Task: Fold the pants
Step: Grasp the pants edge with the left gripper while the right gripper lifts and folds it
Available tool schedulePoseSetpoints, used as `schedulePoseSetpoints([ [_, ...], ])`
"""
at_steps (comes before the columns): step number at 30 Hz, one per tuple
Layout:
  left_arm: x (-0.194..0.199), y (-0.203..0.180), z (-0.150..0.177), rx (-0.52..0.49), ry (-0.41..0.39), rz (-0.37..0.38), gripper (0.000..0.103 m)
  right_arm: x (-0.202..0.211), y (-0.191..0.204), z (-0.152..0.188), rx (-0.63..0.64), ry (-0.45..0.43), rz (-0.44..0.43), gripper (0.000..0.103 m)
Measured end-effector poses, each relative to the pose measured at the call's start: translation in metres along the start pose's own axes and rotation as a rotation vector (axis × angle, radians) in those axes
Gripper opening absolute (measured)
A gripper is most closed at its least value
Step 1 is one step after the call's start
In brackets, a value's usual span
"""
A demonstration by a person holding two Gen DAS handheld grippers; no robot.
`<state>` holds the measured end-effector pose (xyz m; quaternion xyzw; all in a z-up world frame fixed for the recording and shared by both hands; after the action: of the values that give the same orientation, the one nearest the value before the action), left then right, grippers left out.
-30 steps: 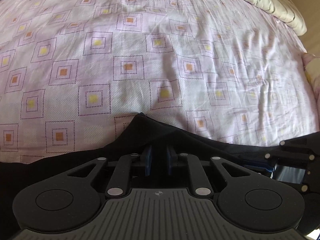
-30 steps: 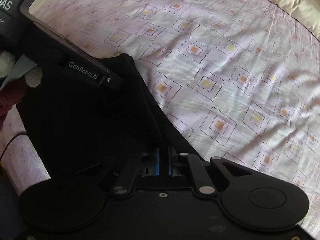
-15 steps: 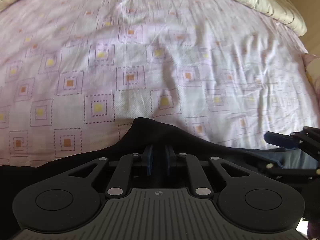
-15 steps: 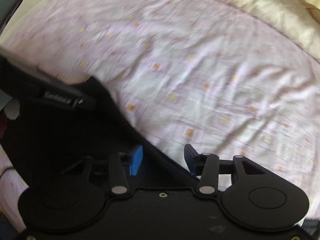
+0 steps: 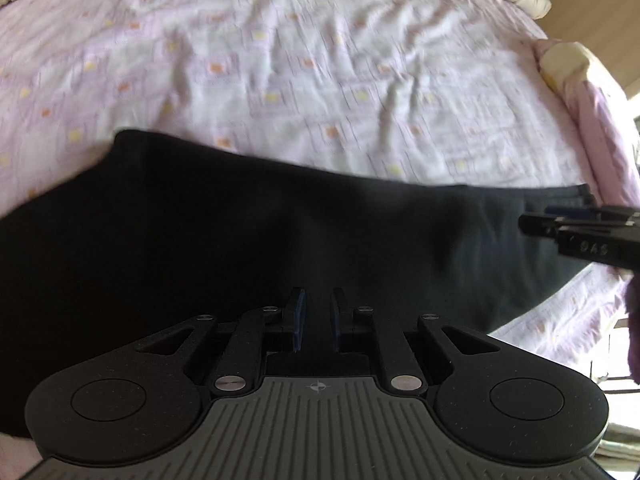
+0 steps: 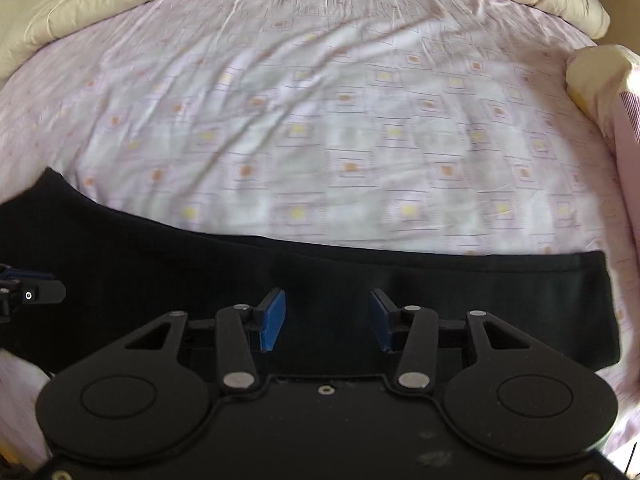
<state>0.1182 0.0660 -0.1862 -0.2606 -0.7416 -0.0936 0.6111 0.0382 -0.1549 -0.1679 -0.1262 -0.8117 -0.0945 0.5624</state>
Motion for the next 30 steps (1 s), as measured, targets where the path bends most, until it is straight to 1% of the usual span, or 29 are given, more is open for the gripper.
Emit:
schedulePoseSetpoints([
  [3, -0.018, -0.010, 0.008, 0.053, 0.051, -0.052, 0.015, 0.004, -0.025, 0.000, 0.090, 0.013, -0.046, 0.049],
  [4, -0.026, -0.011, 0.010, 0.072, 0.073, -0.072, 0.014, 0.004, -0.031, -0.001, 0.132, 0.015, -0.059, 0.049],
  [5, -0.031, -0.010, 0.011, 0.092, 0.076, -0.090, 0.014, 0.003, -0.036, -0.002, 0.183, 0.015, -0.068, 0.049],
  [9, -0.033, -0.009, 0.012, 0.164, 0.063, -0.129, 0.014, -0.003, -0.050, -0.009, 0.384, 0.014, -0.098, 0.049],
  [12, -0.033, -0.009, 0.015, 0.175, 0.049, -0.147, 0.014, -0.013, -0.058, -0.009, 0.497, 0.062, -0.171, 0.048],
  [15, -0.032, -0.006, 0.015, 0.211, 0.048, -0.159, 0.014, -0.024, -0.061, -0.005, 0.631, 0.093, -0.180, 0.046],
  [17, -0.032, -0.004, 0.015, 0.233, 0.053, -0.168, 0.014, -0.029, -0.064, -0.005, 0.680, 0.103, -0.202, 0.046],
  [20, -0.035, -0.004, 0.012, 0.253, 0.056, -0.183, 0.014, -0.033, -0.065, -0.008, 0.713, 0.124, -0.240, 0.047],
  [21, -0.035, -0.003, 0.012, 0.254, 0.054, -0.188, 0.014, -0.035, -0.065, -0.008, 0.724, 0.138, -0.255, 0.044],
  [22, -0.035, -0.003, 0.012, 0.252, 0.050, -0.191, 0.014, -0.037, -0.065, -0.008, 0.730, 0.150, -0.266, 0.031],
  [23, -0.035, -0.002, 0.013, 0.249, 0.045, -0.193, 0.014, -0.037, -0.064, -0.008, 0.736, 0.159, -0.277, 0.016],
  [24, -0.034, -0.001, 0.013, 0.246, 0.040, -0.193, 0.014, -0.035, -0.063, -0.007, 0.741, 0.166, -0.280, 0.010],
  [25, -0.034, -0.003, 0.015, 0.243, 0.034, -0.193, 0.014, -0.033, -0.062, -0.006, 0.749, 0.169, -0.283, 0.006],
  [26, -0.032, -0.007, 0.018, 0.238, 0.027, -0.193, 0.014, -0.031, -0.062, -0.005, 0.758, 0.165, -0.282, 0.005],
  [28, -0.030, -0.015, 0.018, 0.224, 0.017, -0.197, 0.015, -0.023, -0.061, -0.006, 0.769, 0.126, -0.254, 0.004],
  [30, -0.029, -0.016, 0.021, 0.216, 0.008, -0.204, 0.015, -0.023, -0.066, -0.010, 0.731, 0.108, -0.233, 0.004],
])
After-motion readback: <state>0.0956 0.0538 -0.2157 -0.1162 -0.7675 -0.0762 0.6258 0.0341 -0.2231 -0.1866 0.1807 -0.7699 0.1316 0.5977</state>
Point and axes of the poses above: each gripper's, at about its wrist camera, not at the fingertips, and x roughly against the way its jaws point, y to its left, z to its underside, the point moved 4 cm from there along -x, roughly the way its jaws point, and after that the axes turned 3 degrees about -z, right-handed, at the moved point
